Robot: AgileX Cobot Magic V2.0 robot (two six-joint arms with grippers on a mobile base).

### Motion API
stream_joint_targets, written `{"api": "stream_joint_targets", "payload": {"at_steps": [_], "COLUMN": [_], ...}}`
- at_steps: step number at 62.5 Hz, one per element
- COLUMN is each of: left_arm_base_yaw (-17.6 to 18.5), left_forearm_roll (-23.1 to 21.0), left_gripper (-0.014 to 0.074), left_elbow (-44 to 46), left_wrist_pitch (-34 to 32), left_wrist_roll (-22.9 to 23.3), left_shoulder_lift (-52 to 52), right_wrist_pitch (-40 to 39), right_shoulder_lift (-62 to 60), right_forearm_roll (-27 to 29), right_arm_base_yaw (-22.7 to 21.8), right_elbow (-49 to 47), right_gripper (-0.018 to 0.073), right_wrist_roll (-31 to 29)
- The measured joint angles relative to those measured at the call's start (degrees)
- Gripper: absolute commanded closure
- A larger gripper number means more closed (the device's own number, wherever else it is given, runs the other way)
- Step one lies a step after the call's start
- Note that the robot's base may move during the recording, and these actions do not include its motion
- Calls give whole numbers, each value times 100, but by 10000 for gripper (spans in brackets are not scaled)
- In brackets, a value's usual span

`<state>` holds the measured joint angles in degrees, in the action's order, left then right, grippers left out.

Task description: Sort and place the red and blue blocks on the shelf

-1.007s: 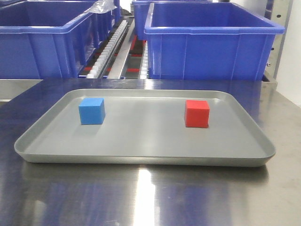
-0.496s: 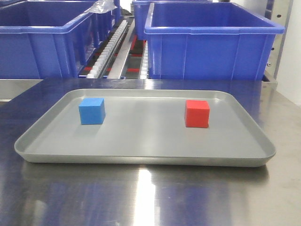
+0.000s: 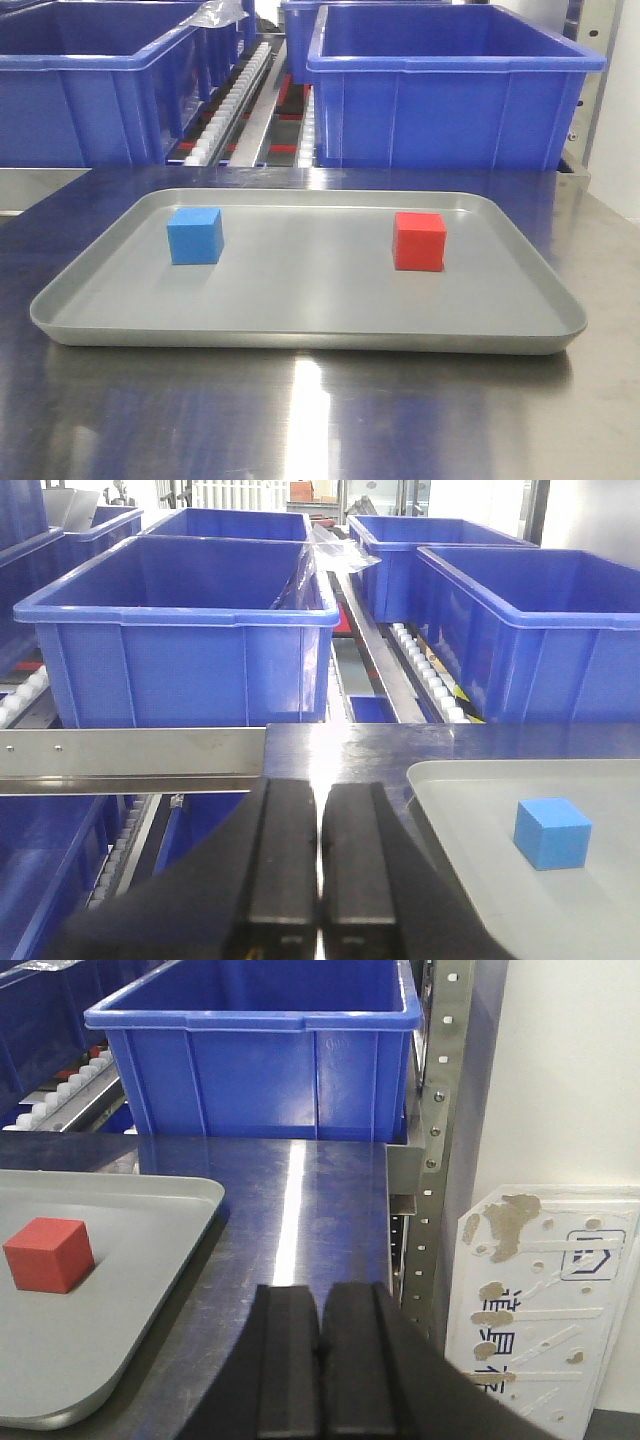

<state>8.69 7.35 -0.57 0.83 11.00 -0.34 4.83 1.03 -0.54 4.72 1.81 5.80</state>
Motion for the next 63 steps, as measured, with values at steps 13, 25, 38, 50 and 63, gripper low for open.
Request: {"api": "stream_joint_targets", "payload": {"at_steps": [13, 25, 38, 50, 63], "left_arm_base_yaw": [0, 0, 0, 0, 0], "left_forearm_roll": [0, 0, 0, 0, 0], "left_gripper": [472, 472, 472, 472, 472], "left_elbow": [0, 0, 0, 0, 0], "left_wrist_pitch": [0, 0, 0, 0, 0], "left_wrist_roll": [0, 0, 0, 0, 0], "left_shoulder_lift": [0, 0, 0, 0, 0], "right_wrist_pitch": [13, 2, 14, 326, 1243], "right_shoulder_lift": [1699, 3612, 5123, 6052, 6791], "right_forearm_roll": [85, 85, 95, 95, 146], "right_arm_base_yaw": [0, 0, 0, 0, 0], "right_elbow": [-497, -1430, -2345, -3168, -3960], "right_gripper": [510, 510, 510, 510, 510], "right_wrist_roll": [0, 0, 0, 0, 0]}}
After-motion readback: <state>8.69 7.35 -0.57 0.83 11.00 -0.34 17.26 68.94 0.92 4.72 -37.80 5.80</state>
